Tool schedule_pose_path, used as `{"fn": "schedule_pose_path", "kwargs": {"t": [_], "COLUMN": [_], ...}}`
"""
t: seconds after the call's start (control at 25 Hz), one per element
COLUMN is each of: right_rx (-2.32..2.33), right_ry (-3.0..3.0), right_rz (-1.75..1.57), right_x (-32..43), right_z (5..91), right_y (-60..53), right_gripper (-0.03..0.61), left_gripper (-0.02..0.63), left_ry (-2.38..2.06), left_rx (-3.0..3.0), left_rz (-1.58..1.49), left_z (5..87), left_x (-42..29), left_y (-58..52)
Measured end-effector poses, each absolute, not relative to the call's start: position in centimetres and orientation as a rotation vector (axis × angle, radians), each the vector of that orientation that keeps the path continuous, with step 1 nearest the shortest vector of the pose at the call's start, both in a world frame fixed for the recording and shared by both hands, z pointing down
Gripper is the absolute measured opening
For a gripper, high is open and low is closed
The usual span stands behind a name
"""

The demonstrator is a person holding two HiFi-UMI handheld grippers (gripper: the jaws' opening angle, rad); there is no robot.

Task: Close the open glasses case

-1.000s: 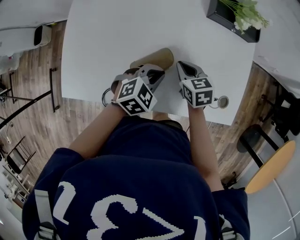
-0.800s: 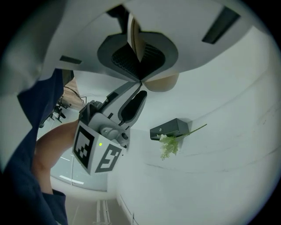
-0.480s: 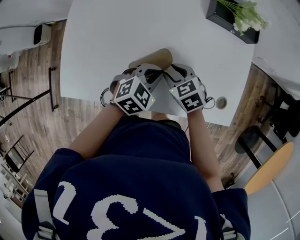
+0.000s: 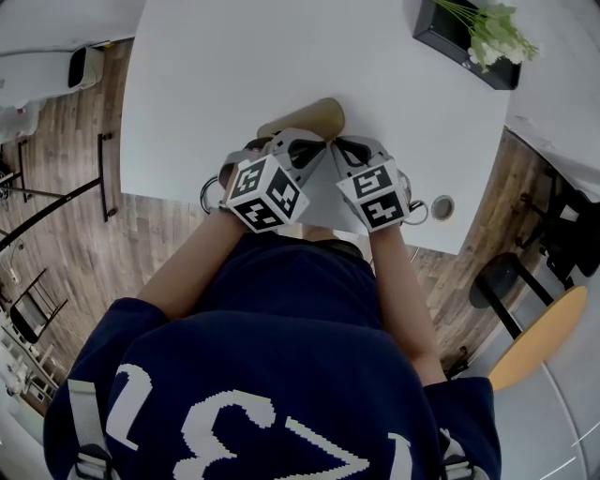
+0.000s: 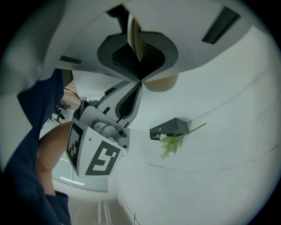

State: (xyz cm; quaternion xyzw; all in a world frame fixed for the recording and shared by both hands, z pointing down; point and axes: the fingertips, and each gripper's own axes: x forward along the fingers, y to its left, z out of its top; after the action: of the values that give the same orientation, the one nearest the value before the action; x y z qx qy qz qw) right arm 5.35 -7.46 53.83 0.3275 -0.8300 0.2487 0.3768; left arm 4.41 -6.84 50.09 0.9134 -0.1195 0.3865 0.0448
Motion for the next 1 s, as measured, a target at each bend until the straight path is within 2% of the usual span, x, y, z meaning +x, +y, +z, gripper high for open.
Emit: {"fn": "schedule_pose_path", "kwargs": {"t": [0.32, 0.48, 0.64, 1.0], "right_rx": [0.920, 0.809, 0.757, 0.908], "right_ry": [-2.100, -2.134, -2.204, -2.150], "right_rz": [0.609, 0.622, 0.695, 0.707], "right_x": [7.9, 6.6, 4.2, 8.5], "right_z": [54.1, 53.5, 53.0, 53.7], "right_y": [-10.2, -7.5, -4.6, -7.7], "right_gripper": [0.021, 0.021, 0.021, 0.020], "left_gripper": [0.012, 0.012, 0.012, 0.012], "left_ry": [-0.330, -0.451, -0.543, -0.601], "left_rx": [2.777, 2.703, 2.725, 2.729], "left_rz": [1.176, 1.094, 1.138, 0.881], "left_z": [50.1, 49.1, 48.8, 49.2], "left_x": [4.4, 3.5, 2.7, 2.1], "left_y": [-6.8, -8.0, -8.9, -8.3]}}
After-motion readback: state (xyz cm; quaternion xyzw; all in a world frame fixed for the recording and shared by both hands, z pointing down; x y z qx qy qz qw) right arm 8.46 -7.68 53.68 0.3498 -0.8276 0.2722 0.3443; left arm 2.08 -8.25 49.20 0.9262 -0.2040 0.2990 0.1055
